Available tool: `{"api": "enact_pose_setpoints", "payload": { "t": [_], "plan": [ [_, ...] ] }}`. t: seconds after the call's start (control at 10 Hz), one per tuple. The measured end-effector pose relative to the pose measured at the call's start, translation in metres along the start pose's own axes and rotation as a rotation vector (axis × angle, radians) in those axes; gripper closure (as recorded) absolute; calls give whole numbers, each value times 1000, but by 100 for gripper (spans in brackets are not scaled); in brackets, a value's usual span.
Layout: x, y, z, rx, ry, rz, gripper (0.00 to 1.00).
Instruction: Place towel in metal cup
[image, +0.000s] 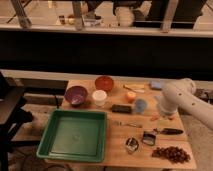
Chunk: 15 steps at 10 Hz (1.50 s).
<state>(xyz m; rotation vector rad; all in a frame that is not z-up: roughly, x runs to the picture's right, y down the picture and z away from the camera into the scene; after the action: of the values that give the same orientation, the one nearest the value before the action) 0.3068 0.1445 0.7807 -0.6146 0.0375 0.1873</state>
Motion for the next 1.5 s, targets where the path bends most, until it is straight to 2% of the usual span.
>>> {"api": "enact_pose_setpoints", "payload": {
  "t": [0.2,0.4,0.6,1.1,1.3,1.5],
  "plan": [
    [8,-19,-3,24,-14,21,20],
    [15,-34,-1,95,-43,39,20],
    [22,-47,4,123,-47,62,20],
    [18,-74,17,74,-22,75,20],
    [22,-82,17,78,-11,79,20],
    [28,-88,17,103,-11,86,20]
  ]
}}
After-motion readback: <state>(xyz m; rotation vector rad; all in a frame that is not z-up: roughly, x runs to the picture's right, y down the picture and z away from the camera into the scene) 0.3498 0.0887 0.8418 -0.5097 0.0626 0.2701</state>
